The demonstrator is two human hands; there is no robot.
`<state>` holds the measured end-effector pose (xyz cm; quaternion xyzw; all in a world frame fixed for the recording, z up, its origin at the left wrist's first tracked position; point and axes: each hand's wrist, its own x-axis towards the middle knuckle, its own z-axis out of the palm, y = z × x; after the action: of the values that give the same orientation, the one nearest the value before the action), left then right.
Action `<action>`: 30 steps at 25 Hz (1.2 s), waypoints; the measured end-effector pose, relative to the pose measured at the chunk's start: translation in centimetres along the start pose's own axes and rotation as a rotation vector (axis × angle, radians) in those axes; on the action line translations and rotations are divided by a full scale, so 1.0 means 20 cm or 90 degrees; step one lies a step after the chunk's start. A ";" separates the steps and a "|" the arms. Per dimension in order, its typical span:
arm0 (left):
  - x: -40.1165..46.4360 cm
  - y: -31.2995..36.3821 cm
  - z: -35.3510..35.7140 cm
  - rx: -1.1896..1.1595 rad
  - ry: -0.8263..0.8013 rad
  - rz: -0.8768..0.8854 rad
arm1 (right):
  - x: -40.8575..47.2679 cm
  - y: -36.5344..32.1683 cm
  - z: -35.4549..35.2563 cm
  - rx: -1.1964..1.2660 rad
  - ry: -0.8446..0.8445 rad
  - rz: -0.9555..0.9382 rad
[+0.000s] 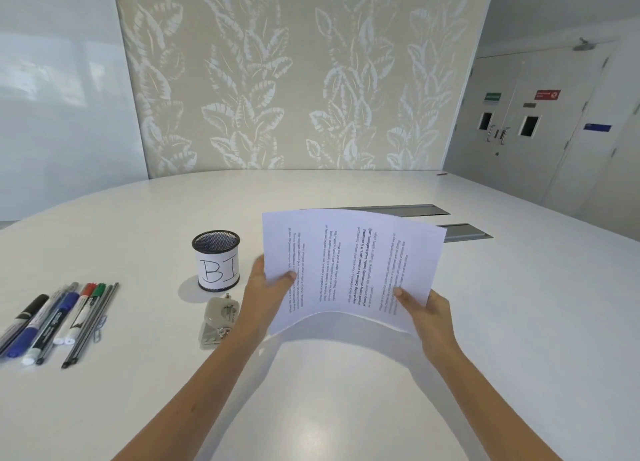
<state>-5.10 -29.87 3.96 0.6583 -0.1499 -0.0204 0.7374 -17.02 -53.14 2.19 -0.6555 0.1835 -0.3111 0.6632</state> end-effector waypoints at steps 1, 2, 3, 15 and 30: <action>0.01 0.02 -0.01 0.032 0.031 0.053 | 0.02 -0.04 -0.01 -0.011 -0.014 -0.027; 0.04 0.06 -0.03 0.083 0.066 0.121 | 0.05 -0.09 -0.02 -0.033 -0.019 -0.053; 0.07 0.11 -0.05 0.149 0.095 0.202 | 0.08 -0.15 -0.03 -0.065 -0.017 -0.078; 0.25 0.51 0.02 0.397 -0.293 0.229 | 0.26 -0.98 0.04 -0.666 -0.163 -0.464; 0.14 0.38 0.03 0.025 -0.241 0.108 | 0.13 -0.59 0.18 0.039 -0.168 -0.124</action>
<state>-3.95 -30.12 11.98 0.6422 -0.3410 -0.0789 0.6820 -14.80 -51.41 14.48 -0.6851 0.0208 -0.2908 0.6676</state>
